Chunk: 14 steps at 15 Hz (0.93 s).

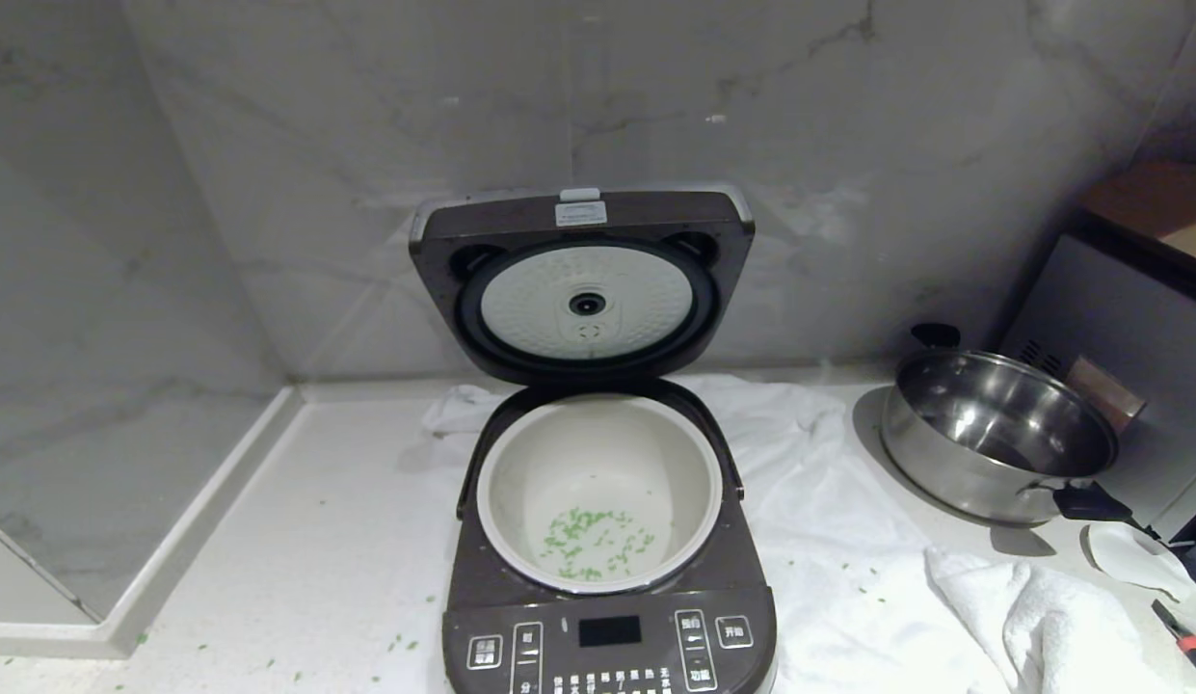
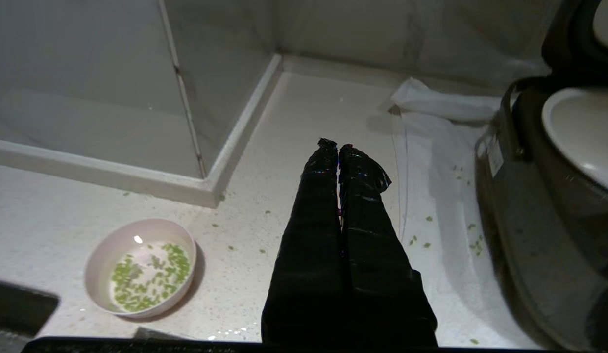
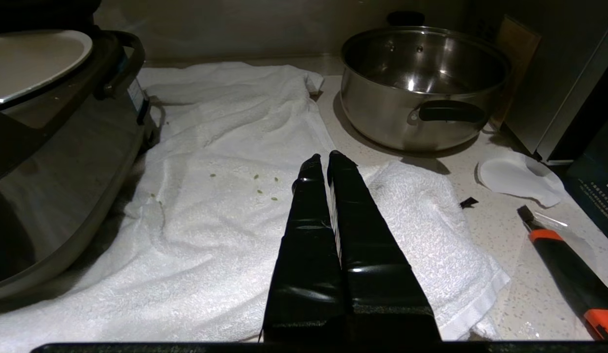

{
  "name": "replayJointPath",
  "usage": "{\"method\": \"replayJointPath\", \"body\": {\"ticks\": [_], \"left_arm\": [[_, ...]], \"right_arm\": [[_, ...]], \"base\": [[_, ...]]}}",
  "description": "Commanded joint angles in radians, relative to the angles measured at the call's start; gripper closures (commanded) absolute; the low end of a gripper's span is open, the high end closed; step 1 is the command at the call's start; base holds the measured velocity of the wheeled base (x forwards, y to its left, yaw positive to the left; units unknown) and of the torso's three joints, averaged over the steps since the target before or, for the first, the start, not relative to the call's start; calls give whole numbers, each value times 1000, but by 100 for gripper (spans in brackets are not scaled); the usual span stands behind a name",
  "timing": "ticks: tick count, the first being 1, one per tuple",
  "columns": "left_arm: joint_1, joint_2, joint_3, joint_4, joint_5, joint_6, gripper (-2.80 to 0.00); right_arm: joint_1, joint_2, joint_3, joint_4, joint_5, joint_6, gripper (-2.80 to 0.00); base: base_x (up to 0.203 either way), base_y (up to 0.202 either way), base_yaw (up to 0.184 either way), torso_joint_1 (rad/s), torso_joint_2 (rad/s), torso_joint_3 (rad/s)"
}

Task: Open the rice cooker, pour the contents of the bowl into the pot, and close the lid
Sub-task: Pour the water from the bowl into the rice cooker

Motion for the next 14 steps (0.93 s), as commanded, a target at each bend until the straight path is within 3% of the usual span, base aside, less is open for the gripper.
{"method": "replayJointPath", "body": {"ticks": [1,4,5,7,9,10,11,13,14], "left_arm": [[-6,235,-268,185,69,-17,0],[-5,535,-399,516,154,-29,0],[-4,627,-409,579,175,-31,0],[24,807,-426,597,203,-28,0],[156,982,-449,518,209,28,0],[269,1052,-456,437,184,85,0],[377,1097,-456,360,115,162,0],[584,1187,-443,257,-103,326,0],[639,1249,-434,226,-171,373,0]], "right_arm": [[0,0,0,0,0,0,0],[0,0,0,0,0,0,0],[0,0,0,0,0,0,0],[0,0,0,0,0,0,0],[0,0,0,0,0,0,0],[0,0,0,0,0,0,0],[0,0,0,0,0,0,0],[0,0,0,0,0,0,0],[0,0,0,0,0,0,0]], "base": [[0,0,0,0,0,0],[0,0,0,0,0,0],[0,0,0,0,0,0],[0,0,0,0,0,0],[0,0,0,0,0,0],[0,0,0,0,0,0],[0,0,0,0,0,0],[0,0,0,0,0,0],[0,0,0,0,0,0]]}}
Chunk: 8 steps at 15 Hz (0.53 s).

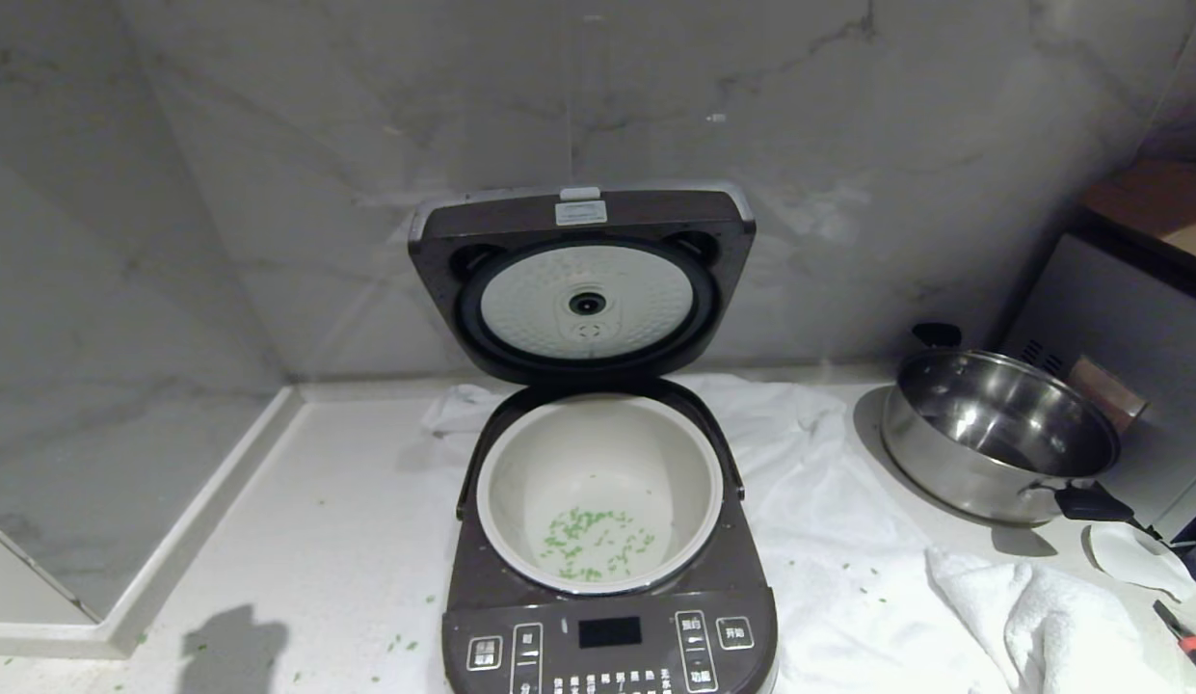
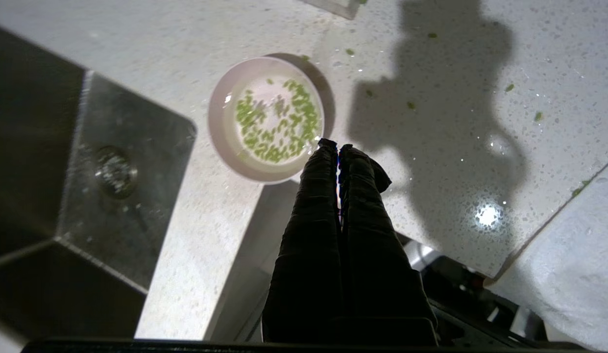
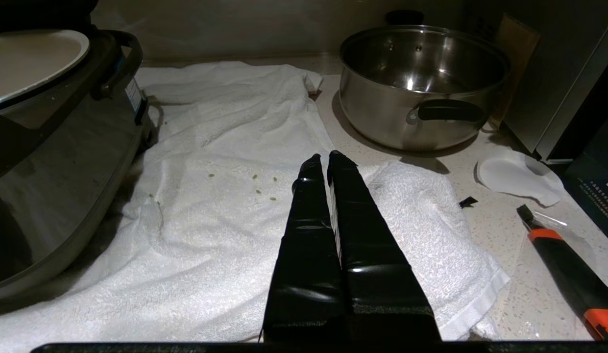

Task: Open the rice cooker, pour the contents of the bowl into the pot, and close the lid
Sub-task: Pour the water from the bowl into the rice cooker

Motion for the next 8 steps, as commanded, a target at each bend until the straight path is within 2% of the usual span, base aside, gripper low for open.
{"method": "replayJointPath", "body": {"ticks": [1,2,4,8], "left_arm": [[179,207,18,-73,-177,117,0],[229,256,24,-121,-217,141,0],[322,324,27,-205,-244,170,0],[392,412,51,-277,-256,199,0]], "right_arm": [[0,0,0,0,0,0,0],[0,0,0,0,0,0,0],[0,0,0,0,0,0,0],[0,0,0,0,0,0,0]], "base": [[0,0,0,0,0,0],[0,0,0,0,0,0],[0,0,0,0,0,0],[0,0,0,0,0,0]]}}
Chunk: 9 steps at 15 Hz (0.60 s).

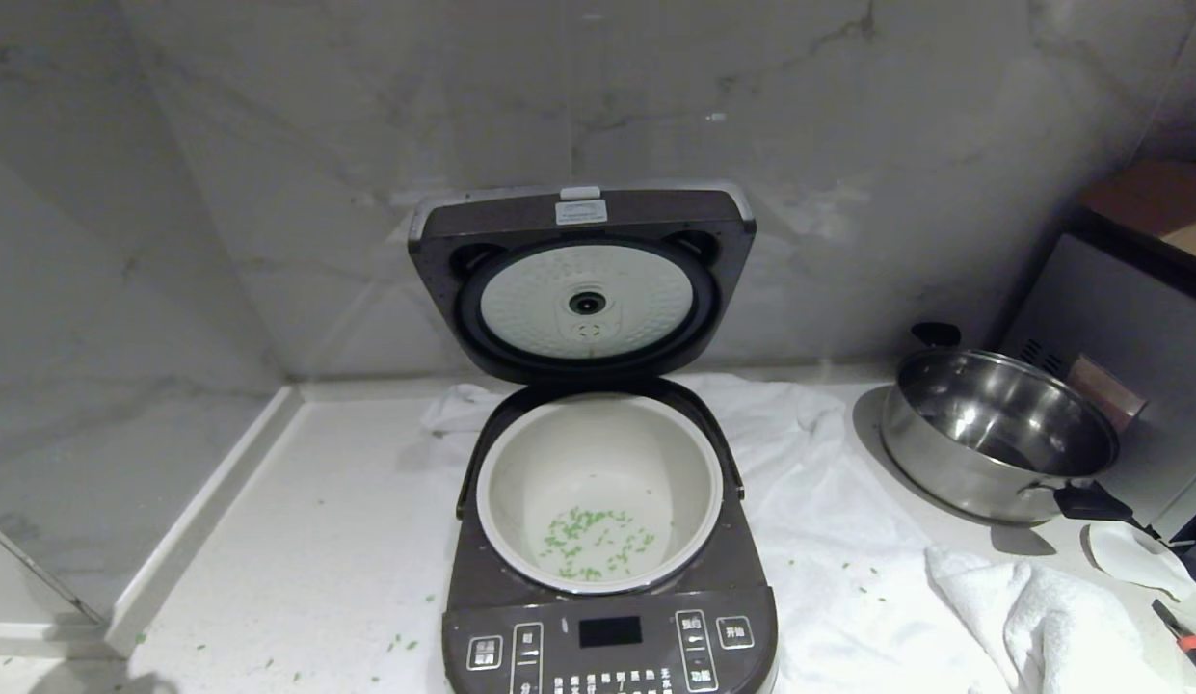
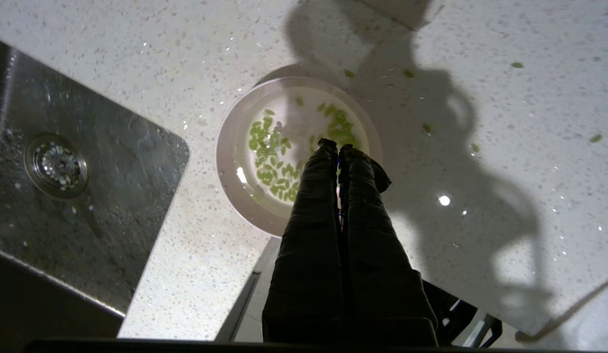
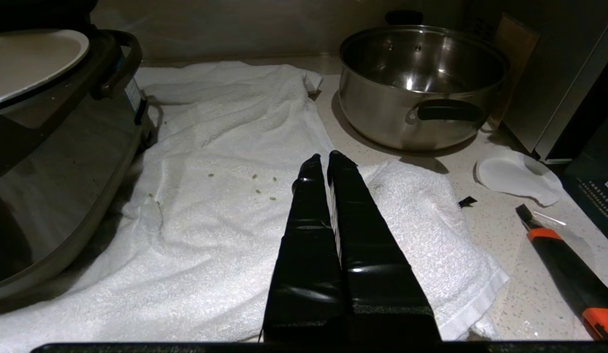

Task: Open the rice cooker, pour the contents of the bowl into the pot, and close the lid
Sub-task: Pour the water from the bowl into the rice cooker

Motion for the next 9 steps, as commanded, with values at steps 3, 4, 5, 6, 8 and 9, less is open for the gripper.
{"method": "replayJointPath", "body": {"ticks": [3,4,5,6,8,9], "left_arm": [[20,-58,66,-8,-58,-3,0],[13,-115,94,-8,-99,-6,0],[-2,-171,123,-8,-141,-12,0],[-25,-231,149,-8,-188,-21,0],[-95,-339,190,-7,-274,-31,0],[-140,-369,199,-6,-298,-39,0]], "right_arm": [[-1,0,2,-2,0,-15,0],[-1,0,-12,-13,7,-45,0],[-1,3,-50,-24,15,-68,0],[0,28,-104,-23,26,-77,0],[1,172,-210,-21,57,-50,0],[4,285,-295,-21,75,-18,0]], "base": [[0,0,0,0,0,0],[0,0,0,0,0,0],[0,0,0,0,0,0],[0,0,0,0,0,0],[0,0,0,0,0,0],[0,0,0,0,0,0]]}}
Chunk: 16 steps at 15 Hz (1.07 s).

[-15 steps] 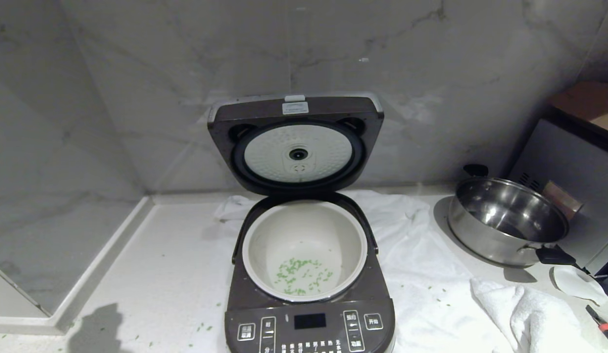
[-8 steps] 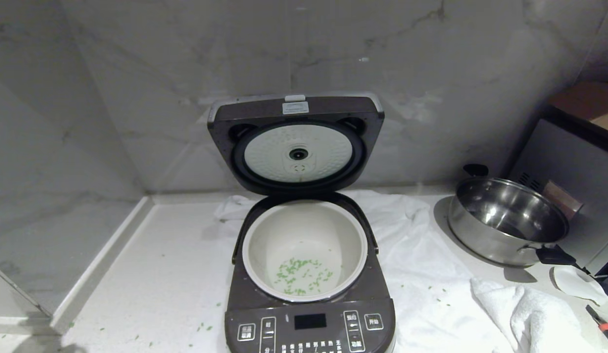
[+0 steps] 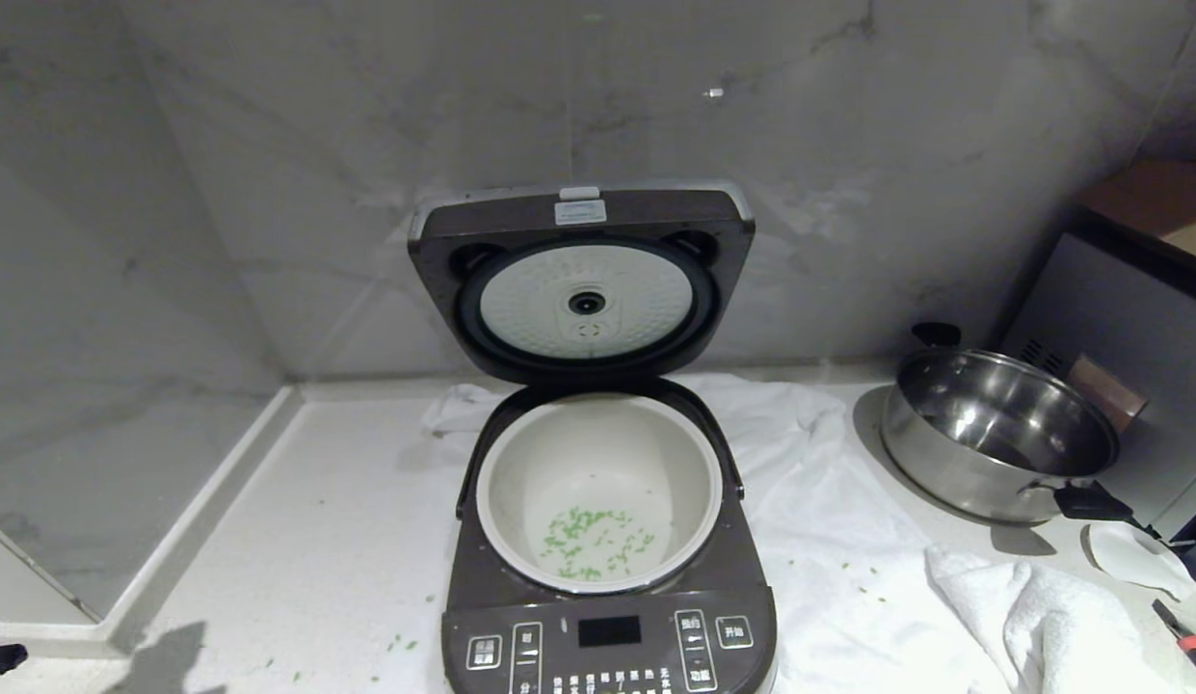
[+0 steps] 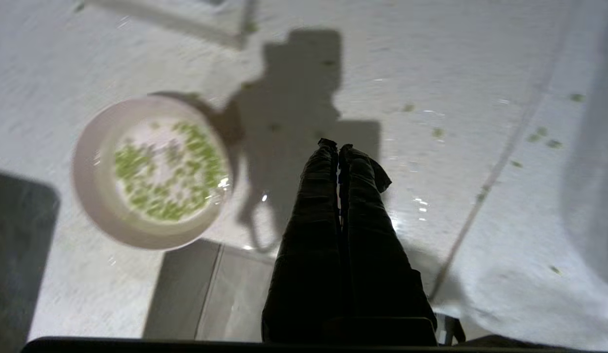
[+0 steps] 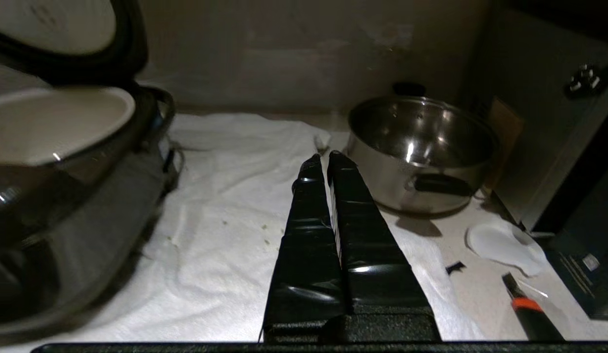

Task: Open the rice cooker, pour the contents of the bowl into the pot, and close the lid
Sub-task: Pour the water from the bowl into the rice cooker

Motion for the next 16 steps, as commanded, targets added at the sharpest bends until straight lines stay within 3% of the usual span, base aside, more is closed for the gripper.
{"method": "replayJointPath", "body": {"ticks": [1,7,11,16], "left_arm": [[-66,-119,13,2,-37,-15,0],[-49,-135,4,5,-26,-21,0],[-48,-146,18,6,-22,-21,0],[-47,-143,21,25,-21,-21,0]], "right_arm": [[6,299,-191,0,36,49,0],[15,994,-630,-2,224,116,0],[71,1272,-879,-1,308,131,0],[348,1301,-917,33,183,177,0]], "base": [[0,0,0,0,0,0],[0,0,0,0,0,0],[0,0,0,0,0,0],[0,0,0,0,0,0]]}}
